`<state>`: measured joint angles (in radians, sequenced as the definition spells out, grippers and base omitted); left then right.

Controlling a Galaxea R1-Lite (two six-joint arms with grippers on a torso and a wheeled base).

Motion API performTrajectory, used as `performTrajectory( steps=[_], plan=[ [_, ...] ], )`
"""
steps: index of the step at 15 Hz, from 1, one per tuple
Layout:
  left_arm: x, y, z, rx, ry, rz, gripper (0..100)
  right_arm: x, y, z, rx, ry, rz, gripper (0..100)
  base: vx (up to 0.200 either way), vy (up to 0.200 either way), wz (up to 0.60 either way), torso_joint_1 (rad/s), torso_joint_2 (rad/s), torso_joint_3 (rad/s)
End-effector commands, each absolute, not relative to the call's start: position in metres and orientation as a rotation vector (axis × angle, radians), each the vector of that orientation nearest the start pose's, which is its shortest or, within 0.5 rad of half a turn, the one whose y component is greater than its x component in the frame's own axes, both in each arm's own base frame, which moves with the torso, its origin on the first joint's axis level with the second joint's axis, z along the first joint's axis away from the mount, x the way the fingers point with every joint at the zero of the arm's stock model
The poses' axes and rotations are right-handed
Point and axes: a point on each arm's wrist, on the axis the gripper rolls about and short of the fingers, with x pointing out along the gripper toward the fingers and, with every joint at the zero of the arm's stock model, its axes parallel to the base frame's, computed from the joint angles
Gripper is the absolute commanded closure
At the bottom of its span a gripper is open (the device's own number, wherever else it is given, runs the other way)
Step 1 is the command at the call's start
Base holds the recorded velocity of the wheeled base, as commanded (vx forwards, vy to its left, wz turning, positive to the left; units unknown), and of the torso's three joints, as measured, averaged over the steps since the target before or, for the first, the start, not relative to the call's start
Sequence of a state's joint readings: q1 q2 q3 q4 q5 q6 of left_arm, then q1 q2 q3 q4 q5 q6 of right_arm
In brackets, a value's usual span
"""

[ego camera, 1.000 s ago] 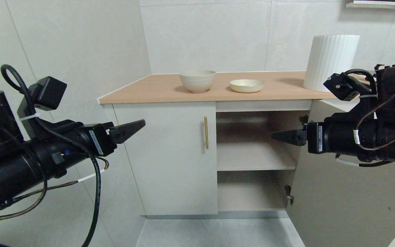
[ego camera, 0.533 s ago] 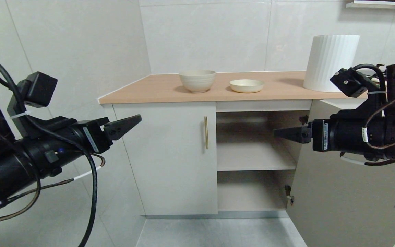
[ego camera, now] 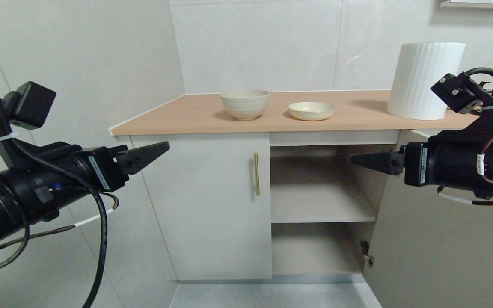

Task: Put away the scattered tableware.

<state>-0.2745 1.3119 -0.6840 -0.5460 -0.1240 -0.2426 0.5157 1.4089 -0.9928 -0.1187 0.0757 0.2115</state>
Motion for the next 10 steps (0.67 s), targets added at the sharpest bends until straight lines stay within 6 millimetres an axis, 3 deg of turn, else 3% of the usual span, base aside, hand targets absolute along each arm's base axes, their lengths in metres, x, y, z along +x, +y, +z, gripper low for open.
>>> performTrajectory(
  steps=[1, 9, 10],
  plan=[
    [0.2028, -0.0583, 0.2413, -0.235, 0.124, -0.38, 0, 0.2029, 0.121, 0.2661, 0.139, 0.349, 0.567, 0, 0.2, 0.0, 0.0, 0.002, 0.0, -0.002],
    [0.2042, -0.0581, 0.2389, -0.233, 0.135, -0.377, 0, 0.2024, 0.1211, 0.2657, 0.141, 0.35, 0.566, 0, 0.2, 0.0, 0.0, 0.005, 0.0, 0.001],
    [0.2033, -0.0579, 0.2387, -0.233, 0.135, -0.377, 0, 0.2016, 0.1206, 0.2644, 0.14, 0.35, 0.568, 0, 0.0, 0.0, 0.0, 0.0, 0.0, 0.0]
  ],
)
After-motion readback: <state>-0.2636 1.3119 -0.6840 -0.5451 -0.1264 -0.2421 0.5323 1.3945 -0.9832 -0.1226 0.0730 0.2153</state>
